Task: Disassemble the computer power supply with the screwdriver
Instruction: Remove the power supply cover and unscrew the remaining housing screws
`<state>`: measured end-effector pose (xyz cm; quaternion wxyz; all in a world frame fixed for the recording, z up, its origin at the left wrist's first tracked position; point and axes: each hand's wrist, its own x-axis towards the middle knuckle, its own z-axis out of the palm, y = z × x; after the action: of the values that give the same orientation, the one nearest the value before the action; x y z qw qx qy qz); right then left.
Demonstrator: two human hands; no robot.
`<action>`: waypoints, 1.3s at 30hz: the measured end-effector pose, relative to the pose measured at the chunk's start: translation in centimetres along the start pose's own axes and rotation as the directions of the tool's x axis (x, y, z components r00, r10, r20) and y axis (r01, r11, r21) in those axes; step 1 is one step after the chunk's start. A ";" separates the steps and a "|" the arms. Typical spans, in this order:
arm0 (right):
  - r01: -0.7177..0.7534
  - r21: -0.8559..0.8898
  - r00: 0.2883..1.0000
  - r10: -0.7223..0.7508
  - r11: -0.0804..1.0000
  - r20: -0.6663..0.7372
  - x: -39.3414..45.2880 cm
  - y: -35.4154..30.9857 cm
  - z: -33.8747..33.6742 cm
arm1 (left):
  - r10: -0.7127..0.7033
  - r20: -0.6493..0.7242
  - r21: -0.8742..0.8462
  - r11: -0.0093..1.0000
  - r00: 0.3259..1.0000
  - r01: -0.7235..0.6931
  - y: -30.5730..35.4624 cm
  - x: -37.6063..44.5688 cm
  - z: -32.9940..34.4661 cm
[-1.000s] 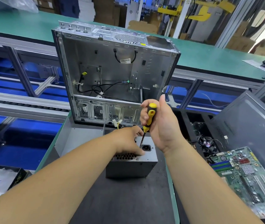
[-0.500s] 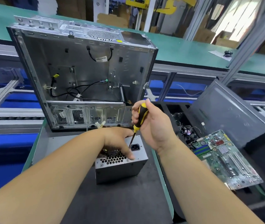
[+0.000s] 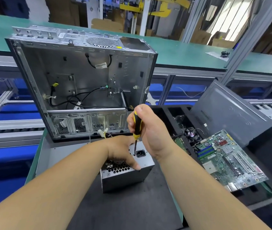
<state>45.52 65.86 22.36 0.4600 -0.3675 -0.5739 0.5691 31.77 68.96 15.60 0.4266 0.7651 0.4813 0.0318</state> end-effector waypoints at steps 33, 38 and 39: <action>0.012 0.281 0.997 0.010 0.960 -0.075 0.0 0.2 0.0 | -0.007 -0.001 -0.042 0.999 1.000 0.007 0.3 -0.3 -0.1; -0.012 0.142 0.997 0.023 0.990 -0.076 0.2 0.0 -0.8 | -0.007 0.003 -0.045 0.999 1.000 0.007 0.4 -0.2 -0.1; -0.017 0.099 0.997 0.024 0.995 -0.078 0.1 -0.1 -0.9 | -0.008 0.005 -0.050 0.999 1.000 0.009 0.4 -0.3 -0.2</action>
<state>46.37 66.24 22.39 0.4940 -0.3724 -0.5229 0.5865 31.83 68.79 16.07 0.4468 0.7522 0.4826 0.0403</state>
